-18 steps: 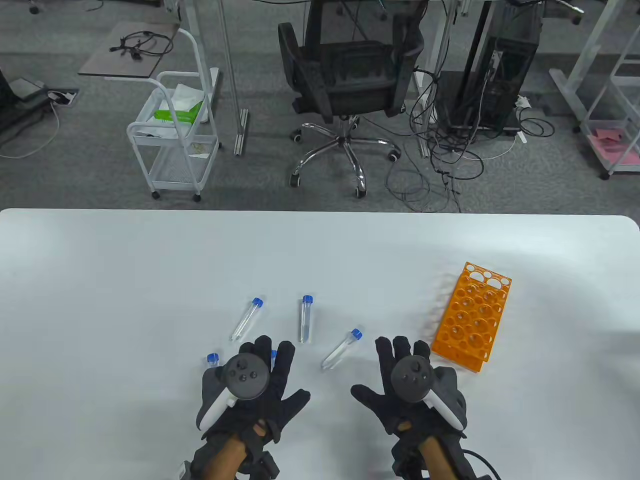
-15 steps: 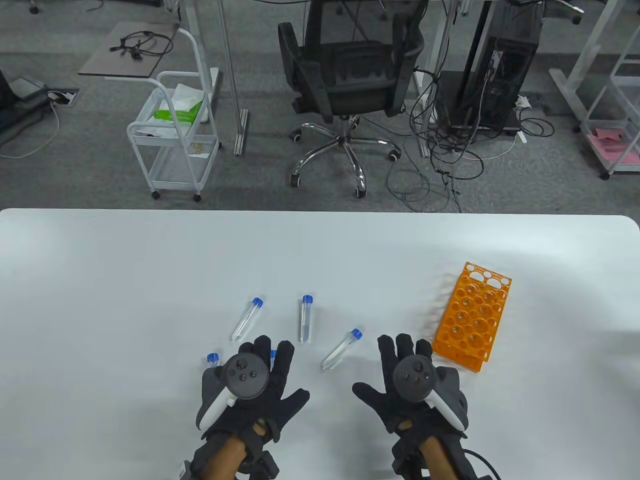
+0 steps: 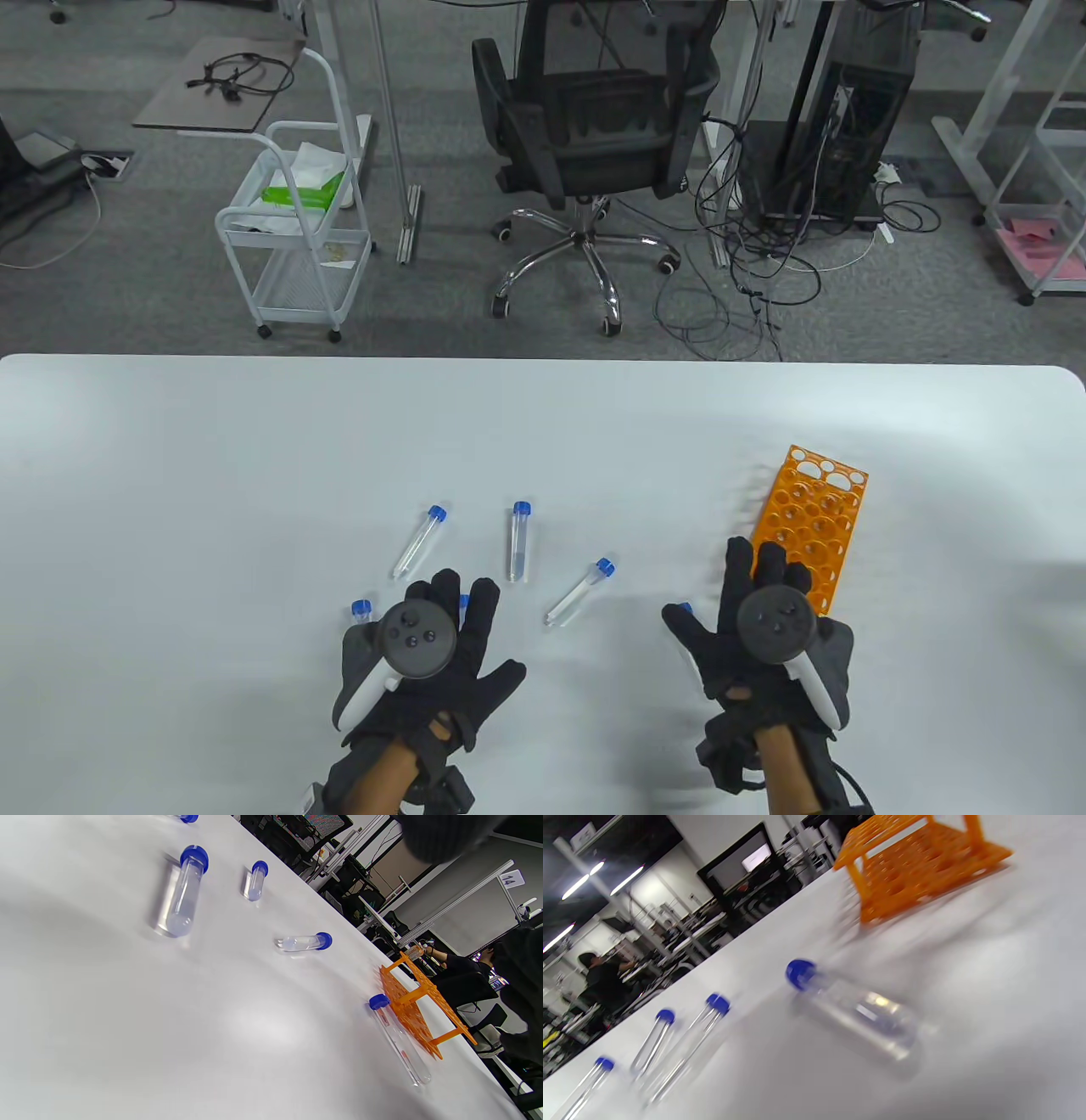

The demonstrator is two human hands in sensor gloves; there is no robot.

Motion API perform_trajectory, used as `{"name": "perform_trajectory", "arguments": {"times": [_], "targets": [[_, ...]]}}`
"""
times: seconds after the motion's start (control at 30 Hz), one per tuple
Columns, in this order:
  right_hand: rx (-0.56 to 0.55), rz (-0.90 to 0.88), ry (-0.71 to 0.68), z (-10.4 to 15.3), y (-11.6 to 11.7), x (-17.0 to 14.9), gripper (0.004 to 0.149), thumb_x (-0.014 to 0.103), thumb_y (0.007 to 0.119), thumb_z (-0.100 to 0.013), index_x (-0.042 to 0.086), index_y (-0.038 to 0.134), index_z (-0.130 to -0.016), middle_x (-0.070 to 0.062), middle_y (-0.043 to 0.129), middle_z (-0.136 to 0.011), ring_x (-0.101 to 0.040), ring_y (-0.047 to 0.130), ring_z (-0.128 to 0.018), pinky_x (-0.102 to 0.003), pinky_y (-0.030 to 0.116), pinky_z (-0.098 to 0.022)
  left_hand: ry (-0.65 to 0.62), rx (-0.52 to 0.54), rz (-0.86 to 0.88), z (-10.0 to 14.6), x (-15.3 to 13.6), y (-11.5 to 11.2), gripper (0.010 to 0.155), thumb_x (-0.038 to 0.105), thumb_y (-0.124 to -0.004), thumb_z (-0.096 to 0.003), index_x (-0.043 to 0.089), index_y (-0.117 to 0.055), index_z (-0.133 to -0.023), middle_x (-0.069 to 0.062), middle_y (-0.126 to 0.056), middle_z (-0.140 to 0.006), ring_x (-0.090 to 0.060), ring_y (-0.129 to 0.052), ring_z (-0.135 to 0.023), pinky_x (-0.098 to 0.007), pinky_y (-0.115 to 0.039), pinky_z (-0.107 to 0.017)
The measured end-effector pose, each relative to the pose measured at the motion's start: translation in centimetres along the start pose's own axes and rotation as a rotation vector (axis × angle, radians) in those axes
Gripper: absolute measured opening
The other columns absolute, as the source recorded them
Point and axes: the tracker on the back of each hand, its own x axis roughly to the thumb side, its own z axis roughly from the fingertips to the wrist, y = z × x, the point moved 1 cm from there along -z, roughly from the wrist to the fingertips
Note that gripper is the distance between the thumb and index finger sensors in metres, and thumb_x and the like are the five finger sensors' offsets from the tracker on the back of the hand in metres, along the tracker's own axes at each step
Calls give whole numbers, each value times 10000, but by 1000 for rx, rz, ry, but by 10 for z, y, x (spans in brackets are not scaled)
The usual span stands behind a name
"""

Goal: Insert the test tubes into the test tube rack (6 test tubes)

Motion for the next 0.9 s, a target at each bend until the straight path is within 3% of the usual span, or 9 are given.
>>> {"name": "perform_trajectory", "arguments": {"times": [0.3, 0.47, 0.63, 0.9], "targets": [[30, -100, 178, -10, -10, -30, 989, 833, 507, -357, 360, -98, -981, -62, -216, -1042, -428, -173, -955, -755, 128, -609, 3, -1, 10, 0, -1, 0, 810, 628, -652, -434, 525, -17, -925, 44, 208, -1043, -236, 236, -939, -642, 116, -619], [-48, -189, 321, -14, -13, -48, 966, 784, 524, -388, 320, -88, -974, -77, -183, -1043, -445, -95, -985, -744, 183, -632, 8, -9, 26, -1, -2, 0, 808, 626, -654, -434, 523, -23, -929, 39, 201, -1047, -239, 232, -941, -643, 113, -620], [-25, -168, 379, -18, -8, -56, 944, 757, 515, -413, 294, -90, -970, -95, -154, -1053, -464, -11, -1012, -728, 245, -655, 13, -17, 20, -1, -3, -1, 810, 628, -650, -435, 520, -17, -929, 33, 197, -1051, -240, 235, -937, -643, 111, -619], [-90, -144, 479, -22, -11, -72, 922, 716, 538, -435, 254, -37, -988, -105, 54, -1131, -465, 117, -1047, -693, 343, -682, 14, -26, 39, -1, -4, -2, 807, 628, -650, -435, 515, -29, -938, 31, 197, -1050, -240, 237, -936, -644, 107, -622]]}}
